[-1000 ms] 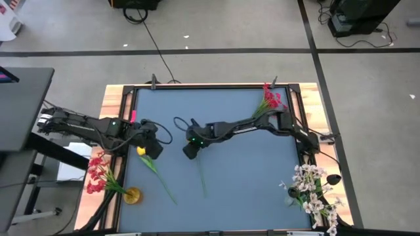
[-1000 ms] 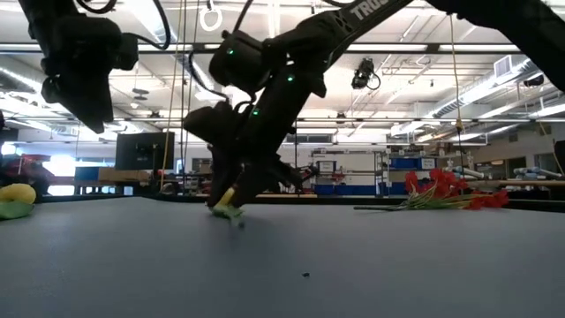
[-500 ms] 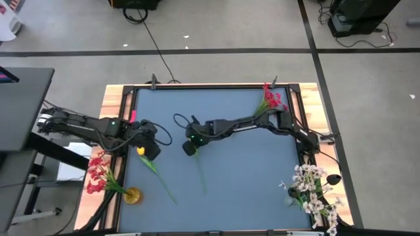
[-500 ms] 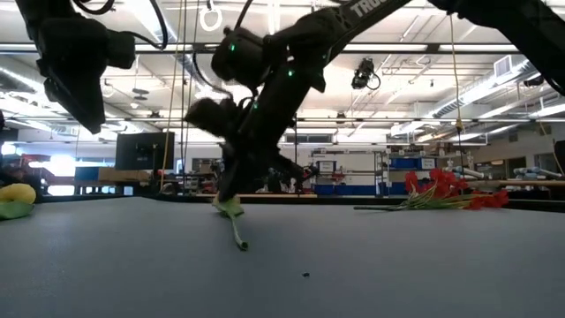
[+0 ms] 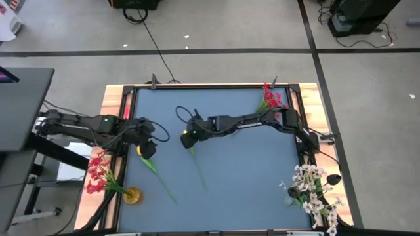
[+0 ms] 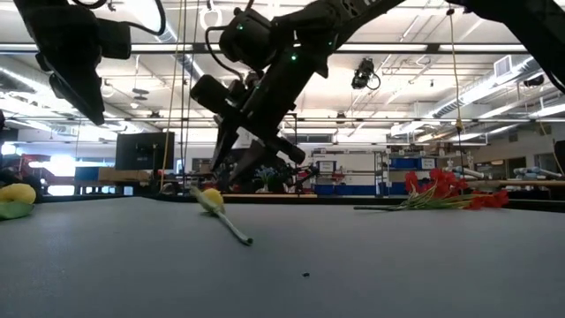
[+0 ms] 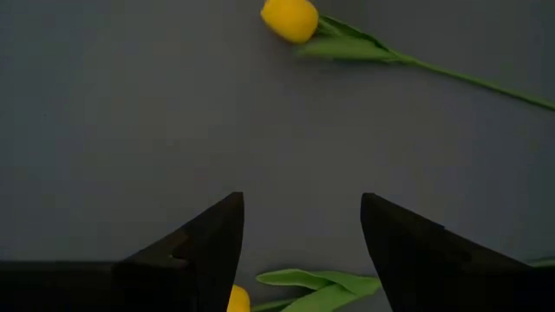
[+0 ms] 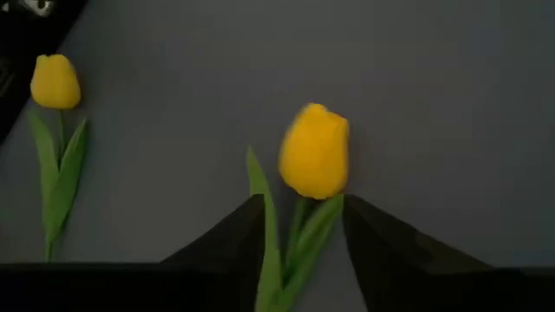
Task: Sort flowers into vase by color
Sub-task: Put the right yellow flower into the yellow vase
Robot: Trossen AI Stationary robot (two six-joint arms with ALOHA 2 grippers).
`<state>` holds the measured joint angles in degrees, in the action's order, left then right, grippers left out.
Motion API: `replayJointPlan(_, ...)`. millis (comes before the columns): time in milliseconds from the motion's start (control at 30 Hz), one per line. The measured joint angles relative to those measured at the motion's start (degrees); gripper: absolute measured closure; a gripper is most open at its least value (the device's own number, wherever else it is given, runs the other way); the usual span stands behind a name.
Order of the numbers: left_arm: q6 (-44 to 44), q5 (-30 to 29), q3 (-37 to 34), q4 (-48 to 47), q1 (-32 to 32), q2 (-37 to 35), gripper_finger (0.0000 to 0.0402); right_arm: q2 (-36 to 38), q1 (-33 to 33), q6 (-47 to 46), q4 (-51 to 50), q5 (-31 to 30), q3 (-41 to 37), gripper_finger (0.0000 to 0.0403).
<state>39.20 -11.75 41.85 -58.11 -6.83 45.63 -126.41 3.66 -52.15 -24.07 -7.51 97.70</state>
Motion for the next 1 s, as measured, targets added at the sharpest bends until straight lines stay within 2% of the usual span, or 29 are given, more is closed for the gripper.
replayJointPlan(100,-1.29,0.04,0.02,0.0,-0.02,-0.04,0.0164,-0.04,0.38,2.06,3.28,1.65,-0.86,0.0227)
replayJointPlan(267,-4.54,0.05,0.02,0.99,-0.02,-0.01,0.0164,-0.68,0.85,5.63,3.79,3.01,-0.81,0.0231)
replayJointPlan(500,-4.36,0.07,0.02,1.4,-0.02,0.11,0.0164,-3.94,0.01,6.9,5.75,5.94,-0.72,0.0234)
replayJointPlan(733,-4.11,0.09,0.02,2.49,-0.02,0.14,0.0164,-5.65,-0.7,6.32,6.82,3.35,-0.72,0.0237)
replayJointPlan(867,-4.07,-0.77,0.02,3.09,-0.02,0.11,0.0164,-5.64,-0.42,7.26,6.88,2.56,-1.81,0.0265)
replayJointPlan(1000,-4.07,-1.65,0.02,3.84,-0.02,0.11,0.0164,-5.5,0.37,7.91,7.45,4.11,-3.13,0.0324)
